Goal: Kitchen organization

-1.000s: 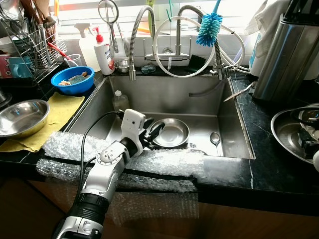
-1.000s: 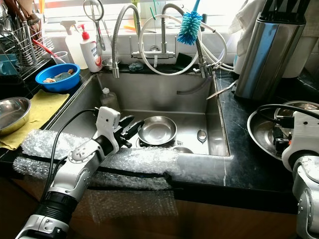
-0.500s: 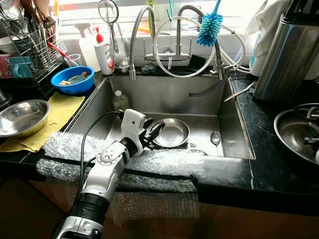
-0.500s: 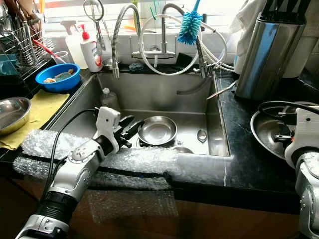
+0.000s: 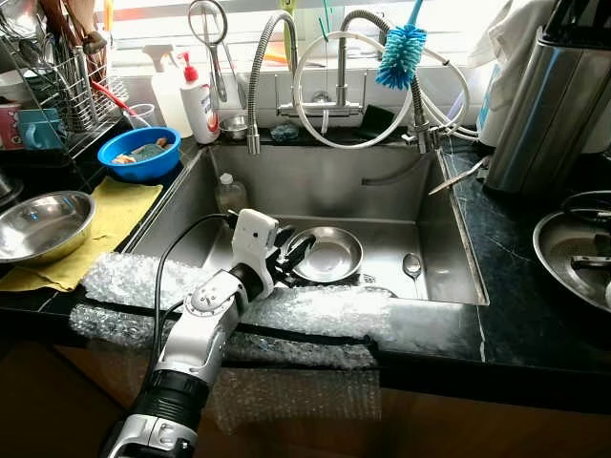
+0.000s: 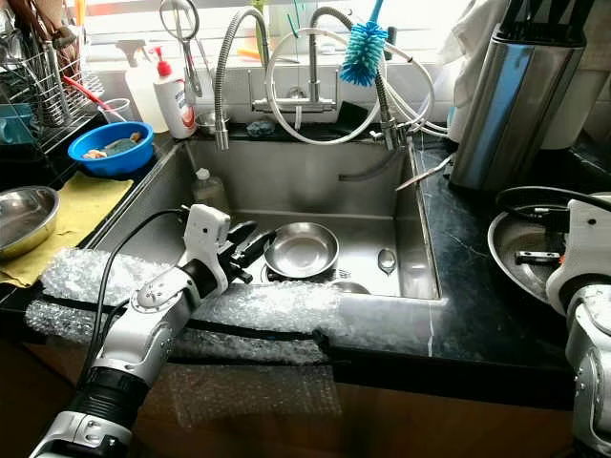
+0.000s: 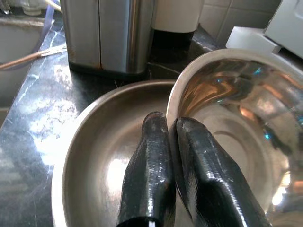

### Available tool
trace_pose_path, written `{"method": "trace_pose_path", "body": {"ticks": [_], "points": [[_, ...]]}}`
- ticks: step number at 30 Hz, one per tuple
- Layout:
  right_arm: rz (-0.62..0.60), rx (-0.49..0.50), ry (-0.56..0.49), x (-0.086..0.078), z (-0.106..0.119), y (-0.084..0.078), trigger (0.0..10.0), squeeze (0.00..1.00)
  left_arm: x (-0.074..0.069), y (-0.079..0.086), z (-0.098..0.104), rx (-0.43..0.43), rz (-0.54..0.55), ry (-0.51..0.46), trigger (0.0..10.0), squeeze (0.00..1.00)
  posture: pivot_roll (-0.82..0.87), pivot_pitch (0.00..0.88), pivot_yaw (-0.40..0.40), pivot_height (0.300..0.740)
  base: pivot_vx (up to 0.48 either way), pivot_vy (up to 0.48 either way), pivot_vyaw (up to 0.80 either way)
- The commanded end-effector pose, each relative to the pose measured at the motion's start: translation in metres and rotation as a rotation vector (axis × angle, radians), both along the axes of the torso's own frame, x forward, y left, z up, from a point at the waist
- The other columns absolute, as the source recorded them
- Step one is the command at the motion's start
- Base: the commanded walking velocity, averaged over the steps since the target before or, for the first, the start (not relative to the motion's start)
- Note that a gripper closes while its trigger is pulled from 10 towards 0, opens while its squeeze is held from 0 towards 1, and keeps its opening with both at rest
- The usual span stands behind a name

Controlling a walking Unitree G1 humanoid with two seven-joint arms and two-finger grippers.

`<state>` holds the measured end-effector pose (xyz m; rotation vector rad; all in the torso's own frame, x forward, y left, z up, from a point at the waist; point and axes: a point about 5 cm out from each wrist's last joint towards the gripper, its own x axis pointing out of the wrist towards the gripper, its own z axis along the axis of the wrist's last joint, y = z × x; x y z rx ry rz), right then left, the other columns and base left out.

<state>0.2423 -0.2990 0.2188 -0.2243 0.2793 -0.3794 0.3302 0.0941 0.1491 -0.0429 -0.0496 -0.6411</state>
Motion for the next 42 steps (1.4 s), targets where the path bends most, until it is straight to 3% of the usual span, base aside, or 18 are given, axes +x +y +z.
{"method": "trace_pose_path", "body": {"ticks": [1, 6, 7, 8, 16, 18, 24, 26, 31, 36, 38, 42], "points": [[0.017, 0.002, 0.002, 0.003, 0.0, 0.003, 0.0, 0.0, -0.001, 0.002, -0.008, 0.015, 0.01, 0.038, 10.0, 0.0, -0.22, 0.0, 0.067, 0.74, 0.0, 0.0, 0.0], [0.033, 0.011, -0.026, 0.006, 0.004, 0.005, 0.2, 0.0, -0.001, 0.003, -0.008, 0.01, 0.016, 0.04, 10.0, 0.0, -0.22, 0.0, 0.064, 0.74, 0.0, 0.0, 0.0], [0.04, 0.012, -0.035, 0.006, 0.006, 0.007, 4.6, 0.0, -0.001, 0.003, -0.008, 0.008, 0.017, 0.041, 10.0, 0.0, -0.22, 0.0, 0.063, 0.74, 0.0, 0.0, 0.0], [0.048, 0.004, -0.043, 0.007, 0.008, 0.008, 10.0, 0.0, -0.001, 0.003, -0.008, 0.006, 0.017, 0.041, 10.0, 0.0, -0.22, 0.0, 0.063, 0.74, 0.0, 0.0, 0.0], [0.059, -0.071, -0.109, 0.012, 0.034, 0.013, 10.0, 0.0, -0.001, 0.002, -0.009, -0.017, 0.024, 0.052, 10.0, 0.0, -0.22, 0.0, 0.059, 0.74, 0.0, 0.0, 0.0], [0.103, -0.129, -0.175, 0.017, 0.051, 0.022, 10.0, 0.0, 0.0, 0.001, -0.008, -0.022, 0.027, 0.05, 10.0, 0.0, -0.22, 0.0, 0.054, 0.74, 0.0, 0.0, 0.0], [0.16, -0.157, -0.189, 0.023, 0.063, 0.035, 10.0, 0.0, 0.0, 0.002, -0.008, -0.04, 0.042, 0.05, 10.0, 0.0, -0.22, 0.0, 0.045, 0.74, 0.0, 0.0, 0.0], [0.204, -0.162, -0.243, 0.028, 0.075, 0.044, 10.0, 0.0, 0.0, 0.003, -0.008, -0.045, 0.051, 0.053, 10.0, 0.0, -0.22, 0.0, 0.043, 0.74, 0.0, 0.0, 0.0], [0.375, -0.057, -0.292, 0.043, 0.075, 0.068, 10.0, 0.0, 0.001, 0.002, -0.007, -0.052, 0.059, 0.048, 10.0, 0.0, -0.21, 0.0, 0.036, 0.74, 0.0, 0.0, 0.0], [0.531, 0.13, -0.337, 0.057, 0.068, 0.09, 10.0, 0.0, 0.002, 0.004, -0.007, -0.05, 0.073, 0.042, 10.0, 0.0, -0.21, 0.0, 0.032, 0.74, 0.0, 0.0, 0.0], [0.537, 0.14, -0.341, 0.058, 0.068, 0.091, 10.0, 0.0, 0.002, 0.004, -0.007, -0.05, 0.073, 0.042, 10.0, 0.0, -0.21, 0.0, 0.032, 0.74, 0.0, 0.0, 0.0], [0.577, 0.355, -0.377, 0.079, 0.052, 0.094, 10.0, 0.0, 0.001, 0.003, -0.007, -0.047, 0.076, 0.038, 10.0, 0.0, -0.2, 0.0, 0.029, 0.74, 0.0, 0.0, 0.0]]}}
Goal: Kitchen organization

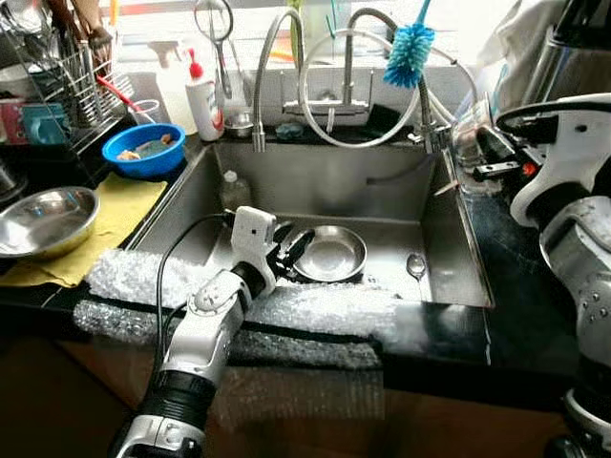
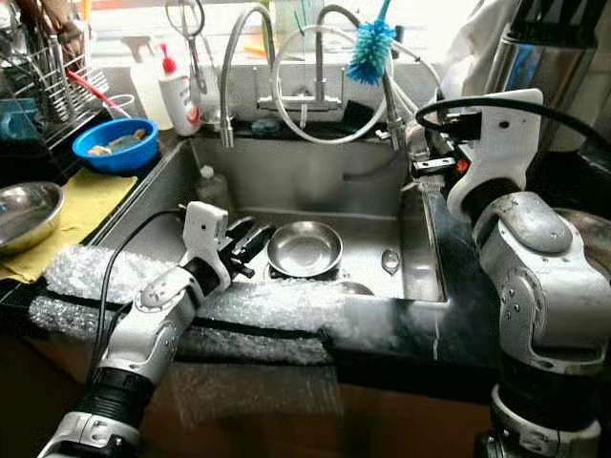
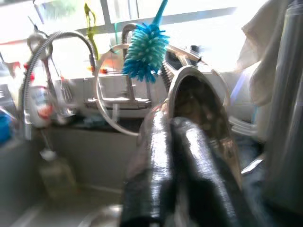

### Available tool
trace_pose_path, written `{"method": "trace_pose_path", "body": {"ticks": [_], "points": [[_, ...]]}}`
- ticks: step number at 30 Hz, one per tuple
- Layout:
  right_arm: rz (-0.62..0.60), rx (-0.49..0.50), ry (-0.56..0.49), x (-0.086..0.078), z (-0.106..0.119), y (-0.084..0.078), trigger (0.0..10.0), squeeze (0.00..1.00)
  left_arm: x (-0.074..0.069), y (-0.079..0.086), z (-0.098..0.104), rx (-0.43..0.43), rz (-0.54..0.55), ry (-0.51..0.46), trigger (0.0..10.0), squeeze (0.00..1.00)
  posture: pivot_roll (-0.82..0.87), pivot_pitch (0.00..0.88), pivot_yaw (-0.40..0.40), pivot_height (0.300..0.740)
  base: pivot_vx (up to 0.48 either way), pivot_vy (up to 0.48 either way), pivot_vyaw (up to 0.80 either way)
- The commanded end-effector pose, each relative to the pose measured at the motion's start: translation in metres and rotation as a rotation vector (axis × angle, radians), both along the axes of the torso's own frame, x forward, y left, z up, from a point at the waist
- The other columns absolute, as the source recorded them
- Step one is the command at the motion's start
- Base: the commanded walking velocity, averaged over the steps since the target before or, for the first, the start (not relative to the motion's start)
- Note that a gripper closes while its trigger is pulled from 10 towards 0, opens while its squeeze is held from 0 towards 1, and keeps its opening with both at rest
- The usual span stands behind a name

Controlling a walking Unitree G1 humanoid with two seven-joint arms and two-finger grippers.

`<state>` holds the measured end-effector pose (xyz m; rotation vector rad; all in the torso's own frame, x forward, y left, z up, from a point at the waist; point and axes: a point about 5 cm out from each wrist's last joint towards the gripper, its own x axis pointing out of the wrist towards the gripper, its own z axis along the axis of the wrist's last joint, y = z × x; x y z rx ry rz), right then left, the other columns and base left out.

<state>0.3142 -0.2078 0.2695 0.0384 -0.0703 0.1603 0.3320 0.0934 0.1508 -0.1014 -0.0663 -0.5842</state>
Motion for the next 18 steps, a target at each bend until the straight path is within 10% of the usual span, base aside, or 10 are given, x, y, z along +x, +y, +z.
{"method": "trace_pose_path", "body": {"ticks": [1, 18], "points": [[0.07, 0.123, -0.021, 0.01, -0.001, 0.004, 10.0, 0.0, 0.0, 0.003, -0.008, 0.014, 0.019, 0.033, 10.0, 0.0, -0.2, 0.0, 0.027, 0.74, 0.0, 0.0, 0.0], [0.208, 0.303, 0.131, 0.057, -0.055, 0.023, 10.0, 0.0, -0.002, -0.003, -0.009, 0.012, 0.014, 0.028, 10.0, 0.0, -0.18, 0.0, 0.017, 0.74, 0.0, 0.0, 0.0]]}}
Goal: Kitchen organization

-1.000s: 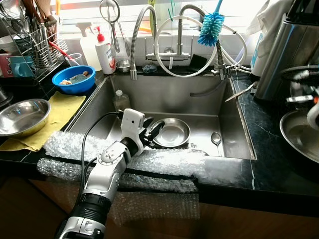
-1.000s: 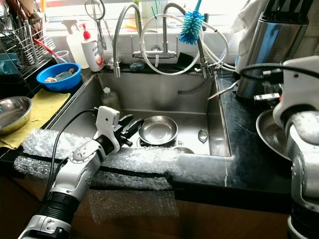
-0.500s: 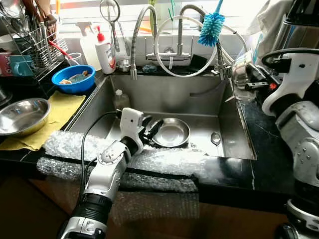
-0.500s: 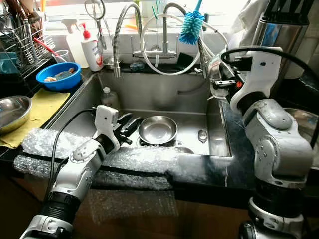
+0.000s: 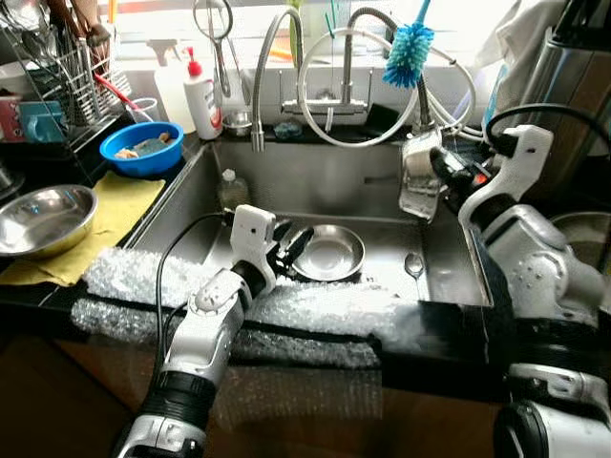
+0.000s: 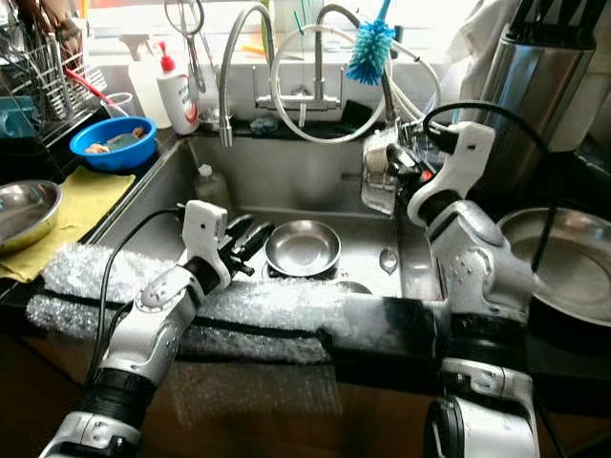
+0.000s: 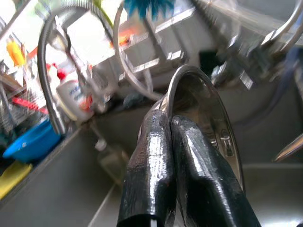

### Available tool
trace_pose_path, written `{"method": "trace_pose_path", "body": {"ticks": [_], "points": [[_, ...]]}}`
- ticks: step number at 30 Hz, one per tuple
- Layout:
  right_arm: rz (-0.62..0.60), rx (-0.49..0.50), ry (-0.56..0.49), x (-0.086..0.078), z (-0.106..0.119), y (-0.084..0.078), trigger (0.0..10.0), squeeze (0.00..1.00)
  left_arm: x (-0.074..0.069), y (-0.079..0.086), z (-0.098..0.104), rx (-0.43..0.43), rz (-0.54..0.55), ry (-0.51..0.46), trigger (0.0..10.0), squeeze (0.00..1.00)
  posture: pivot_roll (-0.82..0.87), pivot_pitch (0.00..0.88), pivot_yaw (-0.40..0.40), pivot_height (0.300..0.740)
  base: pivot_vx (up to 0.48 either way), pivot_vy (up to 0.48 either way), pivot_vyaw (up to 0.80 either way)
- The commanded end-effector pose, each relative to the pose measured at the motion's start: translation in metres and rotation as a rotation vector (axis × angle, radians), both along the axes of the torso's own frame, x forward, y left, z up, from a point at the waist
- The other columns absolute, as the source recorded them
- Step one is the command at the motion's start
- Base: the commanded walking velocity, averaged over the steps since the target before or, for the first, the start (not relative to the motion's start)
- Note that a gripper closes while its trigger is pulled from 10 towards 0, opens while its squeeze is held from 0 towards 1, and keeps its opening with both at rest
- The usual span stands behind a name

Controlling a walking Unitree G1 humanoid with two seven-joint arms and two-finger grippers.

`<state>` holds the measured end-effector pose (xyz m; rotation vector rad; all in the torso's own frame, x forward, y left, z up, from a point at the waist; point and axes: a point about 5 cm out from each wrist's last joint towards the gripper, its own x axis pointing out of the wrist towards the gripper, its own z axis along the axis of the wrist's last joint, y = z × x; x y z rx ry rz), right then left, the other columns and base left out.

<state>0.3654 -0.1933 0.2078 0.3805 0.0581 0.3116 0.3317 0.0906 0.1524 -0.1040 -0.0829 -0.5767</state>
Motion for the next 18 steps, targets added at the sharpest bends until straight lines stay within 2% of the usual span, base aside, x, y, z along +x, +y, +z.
{"method": "trace_pose_path", "body": {"ticks": [1, 4, 7, 9, 11, 13, 18], "points": [[0.044, -0.016, -0.02, 0.007, 0.005, 0.01, 10.0, 0.0, -0.002, -0.001, -0.011, 0.019, 0.006, 0.043, 10.0, 0.0, -0.18, 0.0, 0.017, 0.74, 0.0, 0.0, 0.0], [0.095, 0.044, 0.005, 0.012, -0.002, 0.019, 10.0, 0.0, -0.002, -0.002, -0.011, 0.017, 0.006, 0.044, 10.0, 0.0, -0.18, 0.0, 0.013, 0.74, 0.0, 0.0, 0.0], [0.084, 0.054, 0.03, 0.016, -0.007, 0.019, 10.0, 0.0, -0.003, -0.002, -0.011, 0.017, 0.007, 0.045, 10.0, 0.0, -0.17, 0.0, 0.011, 0.74, 0.0, 0.0, 0.0], [0.074, 0.066, 0.087, 0.022, -0.018, 0.019, 10.0, 0.0, -0.004, -0.003, -0.012, 0.015, 0.005, 0.049, 10.0, 0.0, -0.17, 0.0, 0.009, 0.74, 0.0, 0.0, 0.0], [0.046, 0.058, 0.129, 0.023, -0.025, 0.015, 10.0, 0.0, -0.004, -0.003, -0.012, 0.013, 0.003, 0.051, 10.0, 0.0, -0.17, 0.0, 0.009, 0.74, 0.0, 0.0, 0.0], [-0.022, 0.038, 0.216, 0.025, -0.039, 0.007, 10.0, 0.0, -0.004, -0.004, -0.013, 0.012, 0.001, 0.056, 10.0, 0.0, -0.17, 0.0, 0.008, 0.74, 0.0, 0.0, 0.0], [-0.085, 0.042, 0.29, 0.023, -0.055, -0.002, 10.0, 0.0, -0.005, -0.007, -0.014, 0.008, -0.005, 0.062, 10.0, 0.0, -0.17, 0.0, 0.006, 0.74, 0.0, 0.0, 0.0]]}}
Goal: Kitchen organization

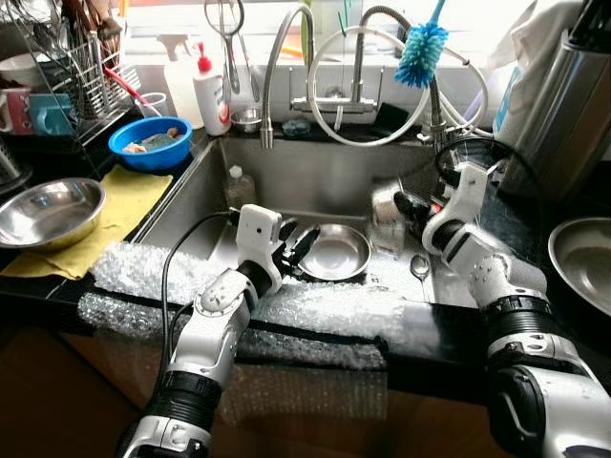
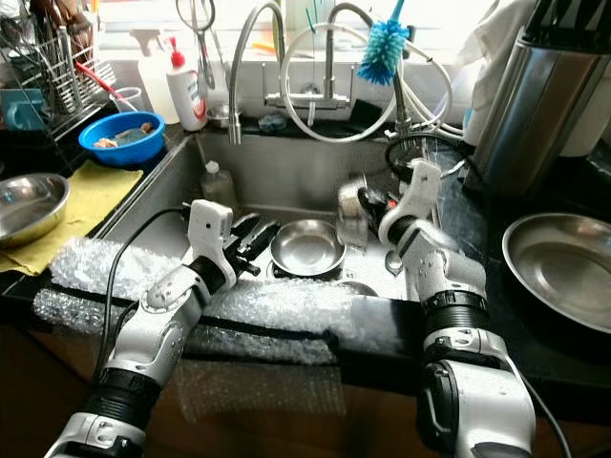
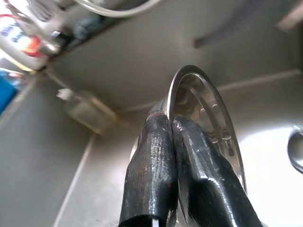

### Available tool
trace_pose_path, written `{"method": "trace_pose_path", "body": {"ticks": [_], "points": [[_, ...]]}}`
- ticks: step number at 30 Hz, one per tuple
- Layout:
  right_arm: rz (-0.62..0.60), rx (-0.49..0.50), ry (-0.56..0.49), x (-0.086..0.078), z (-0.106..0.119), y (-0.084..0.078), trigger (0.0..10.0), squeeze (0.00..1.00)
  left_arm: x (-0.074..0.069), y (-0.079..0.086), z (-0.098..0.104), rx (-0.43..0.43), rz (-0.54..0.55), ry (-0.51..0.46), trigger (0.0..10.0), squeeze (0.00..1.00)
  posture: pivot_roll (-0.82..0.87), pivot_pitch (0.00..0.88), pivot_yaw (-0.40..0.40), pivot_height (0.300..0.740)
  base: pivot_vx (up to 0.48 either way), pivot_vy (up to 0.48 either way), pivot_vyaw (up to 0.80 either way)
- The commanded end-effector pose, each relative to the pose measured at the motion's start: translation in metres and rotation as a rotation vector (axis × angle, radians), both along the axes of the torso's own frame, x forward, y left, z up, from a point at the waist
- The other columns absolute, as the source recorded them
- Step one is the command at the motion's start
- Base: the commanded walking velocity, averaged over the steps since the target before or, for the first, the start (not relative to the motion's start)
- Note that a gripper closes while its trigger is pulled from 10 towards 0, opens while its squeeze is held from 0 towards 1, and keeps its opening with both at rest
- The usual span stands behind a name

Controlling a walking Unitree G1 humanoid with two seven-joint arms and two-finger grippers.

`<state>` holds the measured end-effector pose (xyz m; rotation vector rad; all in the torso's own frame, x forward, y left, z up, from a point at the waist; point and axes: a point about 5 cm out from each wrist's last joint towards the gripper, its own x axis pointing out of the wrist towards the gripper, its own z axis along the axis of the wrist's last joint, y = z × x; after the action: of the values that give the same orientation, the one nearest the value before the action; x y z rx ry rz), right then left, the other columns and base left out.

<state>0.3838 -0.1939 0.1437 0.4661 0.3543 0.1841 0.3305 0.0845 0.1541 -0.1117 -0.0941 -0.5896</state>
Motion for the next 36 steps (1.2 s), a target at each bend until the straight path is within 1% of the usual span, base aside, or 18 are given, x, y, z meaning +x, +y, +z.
{"method": "trace_pose_path", "body": {"ticks": [1, 6, 15, 16, 19, 20, 21, 22, 23, 24, 28, 30, 32, 33, 34, 35, 36], "points": [[-0.024, 0.003, -0.025, 0.004, 0.008, -0.002, 10.0, 0.0, -0.004, -0.001, -0.016, 0.019, 0.006, 0.071, 10.0, 0.0, -0.17, 0.0, 0.006, 0.74, 0.0, 0.0, 0.0], [-0.047, 0.01, 0.011, 0.004, -0.001, -0.006, 10.0, 0.0, -0.005, -0.002, -0.017, 0.018, 0.004, 0.075, 10.0, 0.0, -0.17, 0.0, 0.005, 0.74, 0.0, 0.0, 0.0], [-0.056, 0.016, 0.026, 0.005, -0.006, -0.004, 10.0, 0.0, -0.007, -0.002, -0.019, 0.017, -0.001, 0.086, 10.0, 0.0, -0.16, 0.0, 0.004, 0.74, 0.0, 0.0, 0.0], [-0.055, 0.016, 0.025, 0.005, -0.006, -0.004, 10.0, 0.78, -0.007, -0.002, -0.019, 0.018, 0.0, 0.087, 10.0, 0.0, -0.17, 0.0, 0.004, 0.74, 0.0, 0.0, 0.0], [-0.055, 0.014, 0.026, 0.005, -0.006, -0.004, 10.0, 0.78, -0.007, -0.002, -0.019, 0.018, 0.0, 0.088, 10.0, 0.0, -0.17, 0.0, 0.004, 0.74, 0.0, 0.0, 0.0], [-0.055, 0.013, 0.029, 0.004, -0.008, -0.004, 10.0, 1.0, -0.007, -0.002, -0.019, 0.019, -0.001, 0.088, 10.0, 0.0, -0.17, 0.0, 0.004, 0.74, 0.0, 0.0, 0.0], [-0.057, 0.01, 0.033, 0.004, -0.009, -0.004, 10.0, 0.98, -0.007, -0.002, -0.019, 0.019, -0.001, 0.089, 10.0, 0.0, -0.17, 0.0, 0.004, 0.74, 0.0, 0.0, 0.0], [-0.06, 0.002, 0.038, 0.003, -0.011, -0.004, 10.0, 0.84, -0.007, -0.002, -0.019, 0.019, -0.002, 0.091, 10.0, 0.0, -0.17, 0.0, 0.004, 0.74, 0.0, 0.0, 0.0], [-0.06, 0.001, 0.038, 0.003, -0.011, -0.004, 10.0, 0.84, -0.007, -0.002, -0.019, 0.019, -0.002, 0.091, 10.0, 0.0, -0.17, 0.0, 0.004, 0.74, 0.0, 0.0, 0.0], [-0.06, 0.0, 0.037, 0.003, -0.011, -0.004, 10.0, 0.0, -0.007, -0.003, -0.019, 0.019, -0.002, 0.091, 10.0, 0.0, -0.17, 0.0, 0.004, 0.74, 0.0, 0.0, 0.0], [-0.055, -0.036, 0.018, 0.005, -0.007, -0.004, 10.0, 0.0, -0.008, -0.003, -0.019, 0.019, -0.003, 0.091, 10.0, 0.0, -0.16, 0.0, 0.004, 0.74, 0.0, 0.0, 0.0], [-0.048, -0.075, -0.016, 0.008, 0.001, -0.004, 10.0, 0.0, -0.008, -0.002, -0.019, 0.019, -0.002, 0.091, 10.0, 0.0, -0.17, 0.0, 0.006, 0.74, 0.0, 0.0, 0.0], [-0.065, -0.138, -0.06, 0.01, 0.009, -0.006, 10.0, 0.0, -0.008, -0.003, -0.019, 0.019, -0.003, 0.09, 10.0, 0.0, -0.17, 0.0, 0.006, 0.74, 0.0, 0.0, 0.0], [-0.071, -0.192, -0.106, 0.013, 0.019, -0.008, 10.0, 0.0, -0.008, -0.003, -0.019, 0.019, -0.003, 0.089, 10.0, 0.0, -0.17, 0.0, 0.009, 0.74, 0.0, 0.0, 0.0], [-0.071, -0.192, -0.106, 0.013, 0.019, -0.008, 10.0, 0.0, -0.008, -0.003, -0.019, 0.019, -0.003, 0.089, 10.0, 0.0, -0.17, 0.0, 0.009, 0.74, 0.0, 0.0, 0.0], [-0.074, -0.206, -0.133, 0.013, 0.025, -0.009, 10.0, 0.0, -0.008, -0.003, -0.019, 0.019, -0.004, 0.089, 10.0, 0.0, -0.17, 0.0, 0.01, 0.74, 0.0, 0.0, 0.0], [-0.079, -0.236, -0.185, 0.014, 0.036, -0.01, 10.0, 0.0, -0.008, -0.003, -0.019, 0.019, -0.006, 0.09, 10.0, 0.0, -0.18, 0.0, 0.013, 0.74, 0.0, 0.0, 0.0]]}}
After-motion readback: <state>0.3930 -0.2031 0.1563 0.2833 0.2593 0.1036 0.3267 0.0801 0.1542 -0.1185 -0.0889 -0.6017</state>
